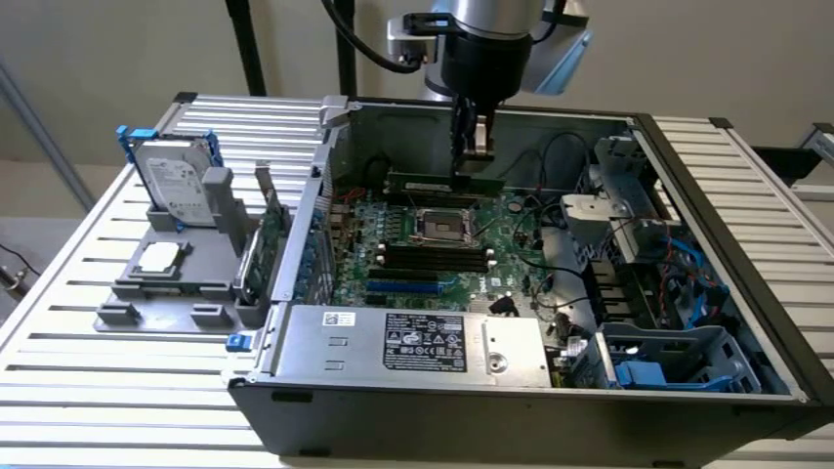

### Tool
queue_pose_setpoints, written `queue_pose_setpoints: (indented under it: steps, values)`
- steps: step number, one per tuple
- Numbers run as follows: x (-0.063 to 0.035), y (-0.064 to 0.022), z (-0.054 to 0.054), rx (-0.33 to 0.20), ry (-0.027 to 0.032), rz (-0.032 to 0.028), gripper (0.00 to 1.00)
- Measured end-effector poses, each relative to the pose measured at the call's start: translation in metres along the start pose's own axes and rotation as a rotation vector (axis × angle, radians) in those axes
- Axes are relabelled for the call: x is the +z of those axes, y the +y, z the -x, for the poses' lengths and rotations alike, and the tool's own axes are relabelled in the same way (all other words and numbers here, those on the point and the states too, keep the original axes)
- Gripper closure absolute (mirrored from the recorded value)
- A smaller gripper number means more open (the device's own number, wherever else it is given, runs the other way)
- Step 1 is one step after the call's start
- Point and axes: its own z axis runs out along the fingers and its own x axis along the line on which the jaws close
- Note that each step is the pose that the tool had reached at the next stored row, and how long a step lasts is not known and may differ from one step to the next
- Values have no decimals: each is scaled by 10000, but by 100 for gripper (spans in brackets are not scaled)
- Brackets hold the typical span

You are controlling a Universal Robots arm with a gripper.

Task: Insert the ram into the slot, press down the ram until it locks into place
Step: 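Insert the ram into the slot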

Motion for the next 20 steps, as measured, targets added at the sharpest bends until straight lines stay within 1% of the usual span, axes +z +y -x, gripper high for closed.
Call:
queue_pose_setpoints:
  steps: [20]
  values:
    - [364,23,-45,0,-1,-1,87]
